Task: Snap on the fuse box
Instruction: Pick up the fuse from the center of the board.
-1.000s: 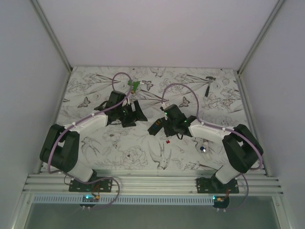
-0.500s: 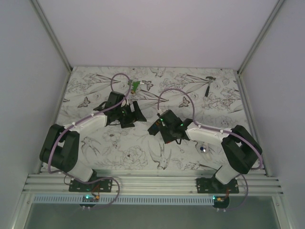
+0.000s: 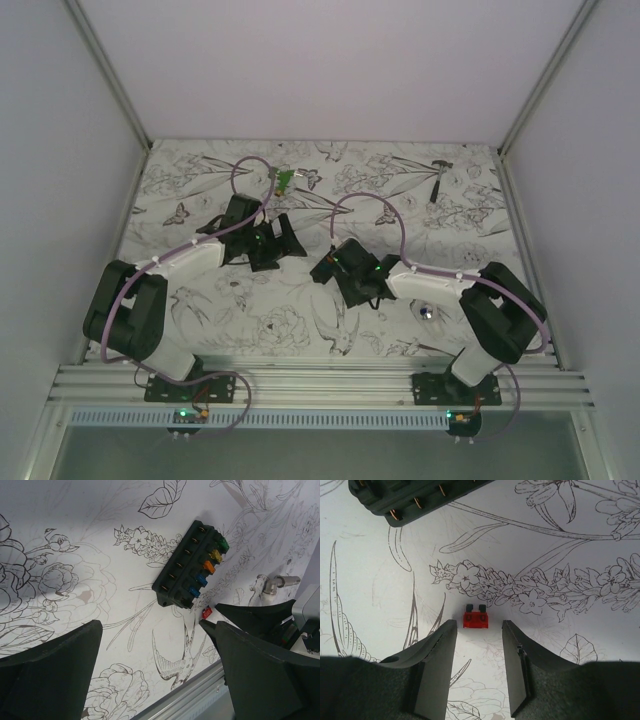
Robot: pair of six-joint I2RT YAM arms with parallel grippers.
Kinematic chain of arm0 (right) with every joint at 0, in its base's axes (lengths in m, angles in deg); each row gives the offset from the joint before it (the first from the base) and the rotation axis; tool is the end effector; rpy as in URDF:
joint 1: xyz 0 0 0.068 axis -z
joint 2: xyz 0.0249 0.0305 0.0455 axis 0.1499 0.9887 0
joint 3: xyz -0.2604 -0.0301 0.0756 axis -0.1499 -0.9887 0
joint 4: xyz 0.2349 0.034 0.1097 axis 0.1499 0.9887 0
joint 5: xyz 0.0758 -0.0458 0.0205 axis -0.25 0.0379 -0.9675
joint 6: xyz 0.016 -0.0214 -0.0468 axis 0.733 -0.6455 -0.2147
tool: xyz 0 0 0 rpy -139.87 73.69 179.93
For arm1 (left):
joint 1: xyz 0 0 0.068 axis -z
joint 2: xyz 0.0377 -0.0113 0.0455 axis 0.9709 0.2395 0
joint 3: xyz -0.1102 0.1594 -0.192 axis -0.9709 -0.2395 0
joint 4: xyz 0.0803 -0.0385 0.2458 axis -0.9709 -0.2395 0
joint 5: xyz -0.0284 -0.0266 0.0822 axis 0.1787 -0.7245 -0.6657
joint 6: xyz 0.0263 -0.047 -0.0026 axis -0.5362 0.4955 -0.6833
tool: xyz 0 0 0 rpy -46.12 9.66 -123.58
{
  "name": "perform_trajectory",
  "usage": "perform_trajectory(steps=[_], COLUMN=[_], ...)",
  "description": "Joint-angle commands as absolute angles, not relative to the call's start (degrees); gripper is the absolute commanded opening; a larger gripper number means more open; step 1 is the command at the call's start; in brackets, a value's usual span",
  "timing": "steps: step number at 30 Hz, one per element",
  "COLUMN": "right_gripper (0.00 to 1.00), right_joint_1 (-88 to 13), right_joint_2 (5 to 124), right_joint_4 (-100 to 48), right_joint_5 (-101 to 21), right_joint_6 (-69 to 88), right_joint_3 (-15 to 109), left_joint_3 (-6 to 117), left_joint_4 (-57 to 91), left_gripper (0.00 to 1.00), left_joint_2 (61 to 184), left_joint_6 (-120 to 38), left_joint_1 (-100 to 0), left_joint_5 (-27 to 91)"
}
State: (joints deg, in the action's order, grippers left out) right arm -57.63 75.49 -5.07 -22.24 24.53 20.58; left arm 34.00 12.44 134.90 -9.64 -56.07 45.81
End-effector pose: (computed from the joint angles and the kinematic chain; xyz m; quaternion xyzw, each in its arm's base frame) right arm 0.1994 0.2205 0.1561 -0.2113 0.9488 0.0605 0.2269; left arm 0.2999 -0.1240 0.2063 -0.0964 0.8886 -0.3640 0.2618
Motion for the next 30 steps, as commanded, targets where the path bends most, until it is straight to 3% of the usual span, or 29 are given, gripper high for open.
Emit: perform_trajectory(steps=[1, 12, 23, 30], right_gripper=[0.45, 0.38, 0.23, 0.22], right_joint_1=[-58.2, -58.3, -58.4, -58.2], right_joint_2=[76.7, 77.5, 75.2, 70.1], right_joint_4=[-6.3, -5.7, -8.3, -15.0], right_joint_5=[-21.1, -21.6, -22.3, -24.6], right_joint_6=[25.7, 25.4, 23.8, 19.5], right_joint_3=[20.2, 20.0, 18.7, 17.4], left_joint_3=[33.1, 33.2, 33.7, 34.9], left_joint_4=[12.2, 12.0, 12.1, 13.5], left_gripper=[1.0, 1.0, 1.0, 0.94], left_joint_2=[134.1, 134.4, 134.5, 134.6], left_joint_6=[-9.3, -9.1, -8.3, -7.5], left_joint_1=[-56.8, -56.9, -56.9, -56.9], left_joint_5=[44.8, 45.0, 47.2, 52.2])
